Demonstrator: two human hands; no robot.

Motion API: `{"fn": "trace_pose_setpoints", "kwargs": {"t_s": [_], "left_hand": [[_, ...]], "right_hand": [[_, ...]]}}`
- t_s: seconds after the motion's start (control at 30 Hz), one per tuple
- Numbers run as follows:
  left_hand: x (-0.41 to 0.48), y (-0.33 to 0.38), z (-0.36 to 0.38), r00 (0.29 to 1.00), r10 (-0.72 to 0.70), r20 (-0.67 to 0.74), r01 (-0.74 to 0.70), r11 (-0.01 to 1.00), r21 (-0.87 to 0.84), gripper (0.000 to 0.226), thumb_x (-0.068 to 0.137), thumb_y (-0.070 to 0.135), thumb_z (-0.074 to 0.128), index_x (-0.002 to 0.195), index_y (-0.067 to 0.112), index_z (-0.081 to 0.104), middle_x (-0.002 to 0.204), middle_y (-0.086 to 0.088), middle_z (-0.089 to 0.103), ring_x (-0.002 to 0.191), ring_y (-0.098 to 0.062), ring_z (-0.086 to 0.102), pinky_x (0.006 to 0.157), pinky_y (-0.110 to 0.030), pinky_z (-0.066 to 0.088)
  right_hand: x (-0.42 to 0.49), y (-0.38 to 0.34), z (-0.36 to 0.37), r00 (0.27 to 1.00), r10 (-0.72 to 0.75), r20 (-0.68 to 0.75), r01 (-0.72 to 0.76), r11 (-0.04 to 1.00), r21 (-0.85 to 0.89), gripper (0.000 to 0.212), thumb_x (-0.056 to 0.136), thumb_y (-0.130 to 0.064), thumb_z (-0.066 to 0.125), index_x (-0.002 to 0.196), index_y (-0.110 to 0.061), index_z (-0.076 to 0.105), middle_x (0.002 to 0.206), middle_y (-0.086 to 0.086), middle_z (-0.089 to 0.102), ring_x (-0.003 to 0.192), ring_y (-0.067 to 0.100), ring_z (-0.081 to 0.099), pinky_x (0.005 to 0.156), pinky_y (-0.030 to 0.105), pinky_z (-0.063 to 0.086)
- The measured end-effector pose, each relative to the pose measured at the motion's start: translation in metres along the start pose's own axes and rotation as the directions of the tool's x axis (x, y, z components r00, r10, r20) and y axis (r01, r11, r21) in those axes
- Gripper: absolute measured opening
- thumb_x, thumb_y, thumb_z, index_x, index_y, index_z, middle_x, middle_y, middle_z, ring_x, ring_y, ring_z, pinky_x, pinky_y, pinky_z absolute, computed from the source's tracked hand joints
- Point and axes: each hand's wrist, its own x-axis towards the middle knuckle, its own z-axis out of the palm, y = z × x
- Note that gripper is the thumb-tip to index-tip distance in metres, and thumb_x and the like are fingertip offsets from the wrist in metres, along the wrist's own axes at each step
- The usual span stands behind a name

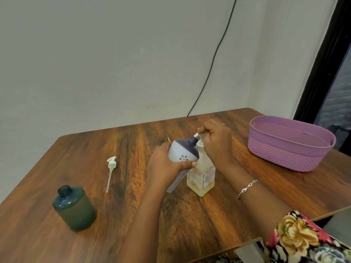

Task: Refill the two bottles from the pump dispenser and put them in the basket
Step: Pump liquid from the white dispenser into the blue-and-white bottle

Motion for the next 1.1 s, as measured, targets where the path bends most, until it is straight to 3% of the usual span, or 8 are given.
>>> {"fn": "trace_pose_setpoints", "kwargs": {"t_s": [0.27,0.4,0.53,0.73,0.8,0.97,1.1], "left_hand": [[0.004,0.000,0.006,1.000,0.002,0.002,-0.002,1.000,-0.010,0.077,0.059,0.046,0.082,0.125,0.021,0.050,0.114,0.001,0.055,0.101,-0.016,0.052,0.084,-0.037,0.049],[0.005,0.000,0.006,1.000,0.004,0.005,-0.004,1.000,-0.019,0.077,0.058,0.045,0.082,0.124,0.021,0.051,0.114,0.001,0.056,0.101,-0.017,0.052,0.084,-0.037,0.048],[0.003,-0.001,0.006,1.000,0.002,0.005,-0.002,1.000,-0.020,0.076,0.058,0.045,0.082,0.124,0.021,0.052,0.114,0.000,0.056,0.101,-0.017,0.052,0.085,-0.038,0.049],[0.004,0.002,0.003,1.000,0.007,0.006,-0.006,0.999,-0.031,0.070,0.061,0.042,0.081,0.122,0.020,0.052,0.114,-0.001,0.055,0.099,-0.016,0.051,0.082,-0.034,0.047],[0.004,0.003,0.003,1.000,0.010,0.007,-0.009,0.999,-0.039,0.073,0.061,0.043,0.081,0.123,0.021,0.052,0.114,0.000,0.056,0.099,-0.016,0.051,0.082,-0.034,0.047],[0.005,0.002,0.006,1.000,0.004,0.009,-0.004,1.000,-0.022,0.073,0.058,0.044,0.082,0.121,0.021,0.054,0.110,0.000,0.057,0.098,-0.018,0.053,0.080,-0.036,0.048],[0.003,0.001,0.006,1.000,-0.004,0.009,0.004,1.000,-0.024,0.075,0.057,0.046,0.082,0.121,0.021,0.054,0.110,0.000,0.057,0.099,-0.019,0.054,0.083,-0.041,0.050]], "right_hand": [[-0.010,0.009,0.007,0.986,-0.152,-0.063,0.152,0.988,-0.004,0.025,0.074,-0.002,0.037,0.060,0.001,0.058,0.061,0.012,0.058,0.057,0.024,0.054,0.052,0.028,0.043],[-0.015,0.012,0.009,0.990,-0.134,-0.043,0.135,0.991,0.000,0.026,0.071,-0.002,0.034,0.060,0.001,0.058,0.063,0.012,0.057,0.059,0.025,0.054,0.053,0.025,0.041],[-0.012,0.006,0.005,0.996,-0.079,-0.030,0.079,0.997,0.015,0.026,0.075,-0.001,0.037,0.064,0.001,0.060,0.066,0.013,0.059,0.063,0.024,0.056,0.055,0.032,0.047],[-0.002,0.002,0.003,0.994,-0.109,-0.003,0.108,0.989,-0.103,0.018,0.071,0.010,0.049,0.059,-0.001,0.059,0.061,0.009,0.056,0.054,0.021,0.049,0.049,0.023,0.036],[-0.004,0.003,0.006,0.991,-0.134,-0.022,0.131,0.984,-0.124,0.019,0.069,0.009,0.048,0.056,-0.002,0.056,0.058,0.009,0.054,0.051,0.020,0.046,0.046,0.025,0.035],[-0.006,0.006,0.011,0.988,-0.147,-0.045,0.142,0.985,-0.094,0.019,0.065,0.003,0.038,0.051,-0.005,0.048,0.054,0.006,0.046,0.051,0.013,0.035,0.051,0.013,0.020],[-0.010,0.008,0.010,0.994,-0.102,-0.030,0.100,0.994,-0.053,0.018,0.065,0.008,0.043,0.054,-0.003,0.052,0.057,0.009,0.051,0.052,0.020,0.045,0.051,0.022,0.032]]}}
